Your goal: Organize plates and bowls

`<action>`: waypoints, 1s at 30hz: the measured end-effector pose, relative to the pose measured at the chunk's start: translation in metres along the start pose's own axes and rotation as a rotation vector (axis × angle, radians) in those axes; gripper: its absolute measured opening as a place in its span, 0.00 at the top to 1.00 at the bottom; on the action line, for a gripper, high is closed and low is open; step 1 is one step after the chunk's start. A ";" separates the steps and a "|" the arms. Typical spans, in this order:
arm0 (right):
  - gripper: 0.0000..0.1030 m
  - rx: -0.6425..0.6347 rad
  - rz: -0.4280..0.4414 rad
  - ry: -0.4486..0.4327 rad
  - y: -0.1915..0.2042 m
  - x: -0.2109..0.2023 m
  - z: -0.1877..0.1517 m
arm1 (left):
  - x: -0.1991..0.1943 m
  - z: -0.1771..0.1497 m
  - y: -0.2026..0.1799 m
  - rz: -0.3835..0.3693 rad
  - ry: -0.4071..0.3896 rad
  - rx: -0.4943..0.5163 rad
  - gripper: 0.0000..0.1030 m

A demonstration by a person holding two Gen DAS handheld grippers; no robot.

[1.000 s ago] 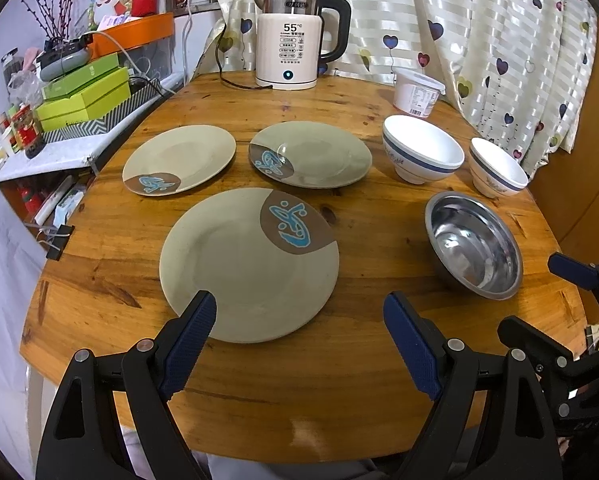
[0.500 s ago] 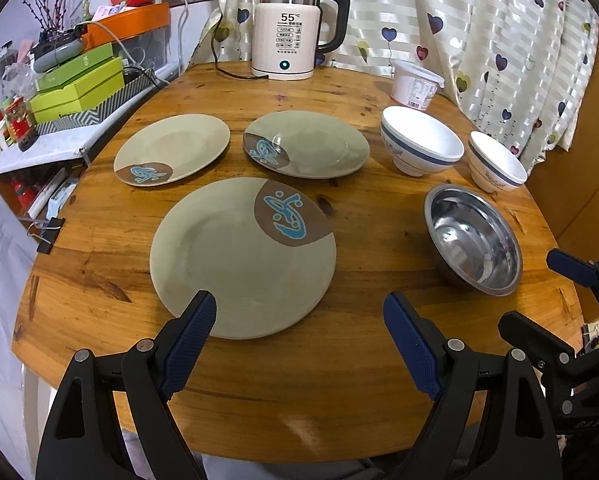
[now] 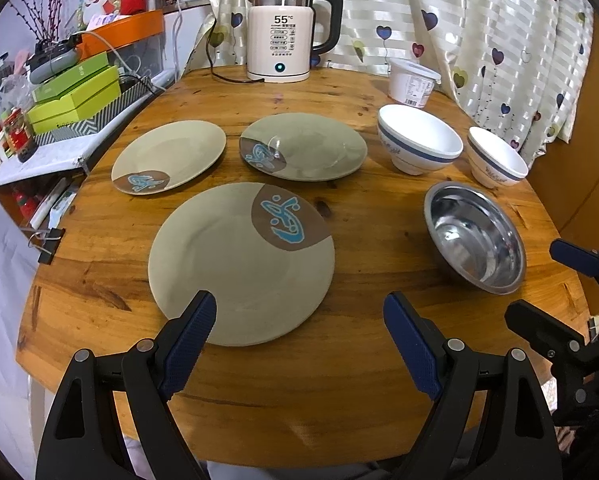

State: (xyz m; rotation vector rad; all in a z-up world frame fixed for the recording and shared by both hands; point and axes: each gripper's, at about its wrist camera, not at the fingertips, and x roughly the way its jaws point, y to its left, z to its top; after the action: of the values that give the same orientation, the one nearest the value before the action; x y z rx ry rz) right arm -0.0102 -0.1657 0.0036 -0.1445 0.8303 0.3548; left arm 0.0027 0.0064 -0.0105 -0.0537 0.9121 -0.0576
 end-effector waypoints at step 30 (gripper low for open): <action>0.00 0.000 0.019 -0.047 -0.001 -0.002 0.006 | 0.004 0.000 0.003 -0.004 -0.001 -0.019 0.16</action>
State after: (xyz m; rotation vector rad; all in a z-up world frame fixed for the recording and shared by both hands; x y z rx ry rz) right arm -0.0067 -0.1654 0.0094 -0.1280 0.7856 0.3750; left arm 0.0051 0.0090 -0.0136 -0.0725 0.9116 -0.0525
